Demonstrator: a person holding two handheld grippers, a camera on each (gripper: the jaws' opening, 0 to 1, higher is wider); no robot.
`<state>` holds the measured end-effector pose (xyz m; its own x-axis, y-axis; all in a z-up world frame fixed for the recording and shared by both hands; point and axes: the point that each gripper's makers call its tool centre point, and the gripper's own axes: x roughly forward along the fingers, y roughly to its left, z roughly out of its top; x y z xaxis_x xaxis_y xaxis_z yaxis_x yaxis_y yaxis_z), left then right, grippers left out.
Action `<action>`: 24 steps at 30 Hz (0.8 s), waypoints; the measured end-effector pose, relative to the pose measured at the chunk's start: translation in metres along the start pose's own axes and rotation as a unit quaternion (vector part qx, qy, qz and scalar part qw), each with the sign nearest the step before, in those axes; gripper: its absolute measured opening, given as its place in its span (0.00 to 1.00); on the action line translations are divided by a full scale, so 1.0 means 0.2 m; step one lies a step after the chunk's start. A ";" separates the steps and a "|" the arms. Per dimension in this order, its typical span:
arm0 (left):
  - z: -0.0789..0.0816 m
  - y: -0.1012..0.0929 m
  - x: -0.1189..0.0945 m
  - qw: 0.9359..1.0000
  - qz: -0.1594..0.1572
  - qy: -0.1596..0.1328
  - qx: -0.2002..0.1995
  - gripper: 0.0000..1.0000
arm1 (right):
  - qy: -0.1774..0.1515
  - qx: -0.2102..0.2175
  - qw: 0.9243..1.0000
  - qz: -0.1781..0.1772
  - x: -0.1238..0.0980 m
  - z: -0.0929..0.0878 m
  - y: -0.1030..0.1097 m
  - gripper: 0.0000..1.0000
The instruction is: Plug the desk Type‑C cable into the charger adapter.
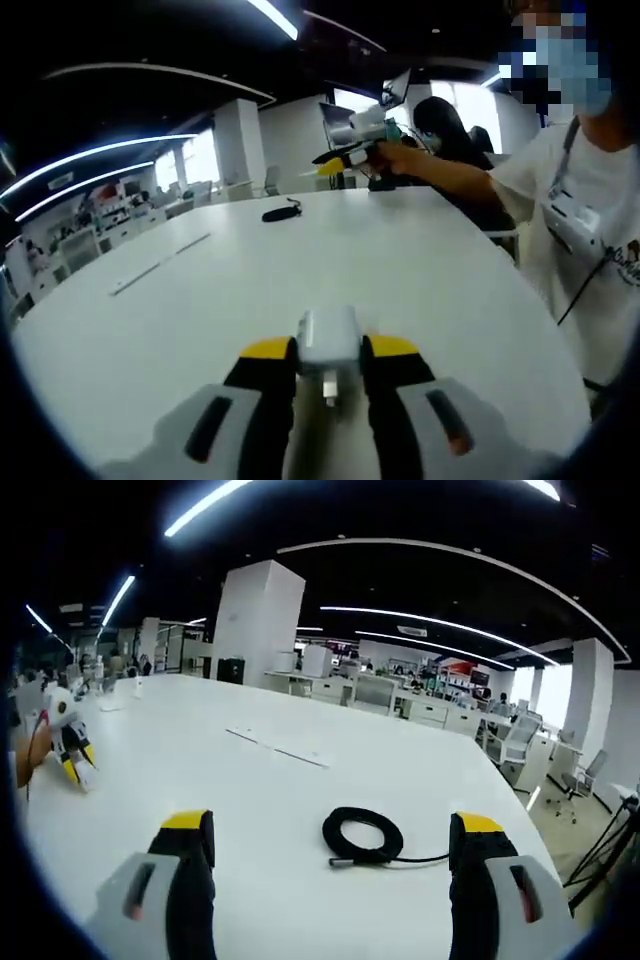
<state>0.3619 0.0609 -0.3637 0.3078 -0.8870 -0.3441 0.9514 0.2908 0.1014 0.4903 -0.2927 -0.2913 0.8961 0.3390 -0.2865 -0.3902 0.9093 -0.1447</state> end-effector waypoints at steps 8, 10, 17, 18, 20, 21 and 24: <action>0.00 0.00 0.00 1.000 0.000 0.001 -0.001 0.26 | 0.032 0.001 0.999 -0.012 0.09 -0.06 -0.09 1.00; 0.00 0.00 0.00 1.000 0.000 0.001 0.000 0.26 | 0.036 -0.001 0.999 -0.013 0.11 -0.06 -0.09 1.00; 0.00 0.00 0.00 1.000 0.000 0.002 0.000 0.26 | 0.046 -0.003 0.999 -0.017 0.14 -0.08 -0.12 1.00; 0.00 0.00 0.00 1.000 0.000 0.002 0.000 0.26 | 0.048 -0.004 0.999 -0.017 0.15 -0.08 -0.12 1.00; 0.00 0.00 0.00 1.000 0.000 0.002 -0.001 0.26 | 0.051 -0.005 0.998 -0.019 0.17 -0.09 -0.13 1.00; 0.00 0.00 0.00 1.000 0.000 0.002 0.000 0.26 | 0.053 -0.005 0.998 -0.019 0.17 -0.09 -0.13 1.00; 0.00 0.01 -0.01 1.000 0.000 0.002 -0.001 0.26 | 0.061 -0.004 0.998 -0.020 0.21 -0.11 -0.15 1.00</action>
<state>0.3632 0.0629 -0.3638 0.3070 -0.8859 -0.3479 0.9516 0.2909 0.0992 0.5339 -0.3112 -0.3198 0.8787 0.2698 -0.3938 -0.3568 0.9192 -0.1665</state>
